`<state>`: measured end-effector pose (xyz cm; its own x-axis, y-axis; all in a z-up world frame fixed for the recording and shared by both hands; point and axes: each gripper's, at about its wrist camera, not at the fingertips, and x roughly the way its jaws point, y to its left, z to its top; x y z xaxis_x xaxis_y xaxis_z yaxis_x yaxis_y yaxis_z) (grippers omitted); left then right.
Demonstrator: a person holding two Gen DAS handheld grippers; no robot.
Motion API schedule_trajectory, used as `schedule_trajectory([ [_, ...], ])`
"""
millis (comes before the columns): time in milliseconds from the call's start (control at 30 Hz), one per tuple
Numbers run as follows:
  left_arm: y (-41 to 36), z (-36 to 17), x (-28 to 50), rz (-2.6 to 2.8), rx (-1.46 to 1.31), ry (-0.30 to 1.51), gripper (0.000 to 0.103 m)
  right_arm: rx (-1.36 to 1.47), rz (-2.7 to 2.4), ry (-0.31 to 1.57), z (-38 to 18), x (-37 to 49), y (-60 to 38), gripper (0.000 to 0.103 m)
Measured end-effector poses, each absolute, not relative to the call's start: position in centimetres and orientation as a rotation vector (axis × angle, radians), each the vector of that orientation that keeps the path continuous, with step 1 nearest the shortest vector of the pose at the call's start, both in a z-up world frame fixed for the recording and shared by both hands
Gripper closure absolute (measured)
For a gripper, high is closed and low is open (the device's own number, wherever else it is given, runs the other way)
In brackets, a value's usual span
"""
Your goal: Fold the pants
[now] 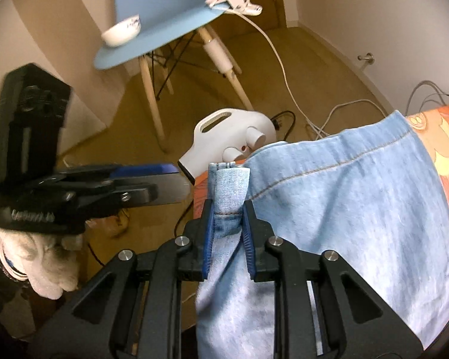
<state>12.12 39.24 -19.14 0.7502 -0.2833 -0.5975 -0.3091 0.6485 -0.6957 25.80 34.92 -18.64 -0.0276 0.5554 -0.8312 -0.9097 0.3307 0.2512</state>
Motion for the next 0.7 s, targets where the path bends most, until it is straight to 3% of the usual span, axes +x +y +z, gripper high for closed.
schedule_trajectory([
  [233,39.2,-20.2,14.1,-0.072,-1.061,0.733,0.061,-0.365,1.270,1.077,-18.8,26.7,33.6,0.083],
  [333,39.0,-20.3,14.1,-0.071,-1.068,0.740,0.057,-0.372,1.283,1.105,-18.8,26.5,32.9,0.071],
  [567,38.3,-20.2,14.2,-0.039,-1.008,0.755,0.057,-0.289,1.262,1.120,-16.2,28.7,28.3,0.069],
  [667,37.0,-19.7,14.7,0.017,-0.878,0.765,0.063,-0.209,1.178,1.139,-15.1,31.2,27.2,0.069],
  [700,36.4,-19.4,14.9,0.036,-0.825,0.764,0.081,-0.184,1.138,1.142,-14.6,32.2,27.0,0.068],
])
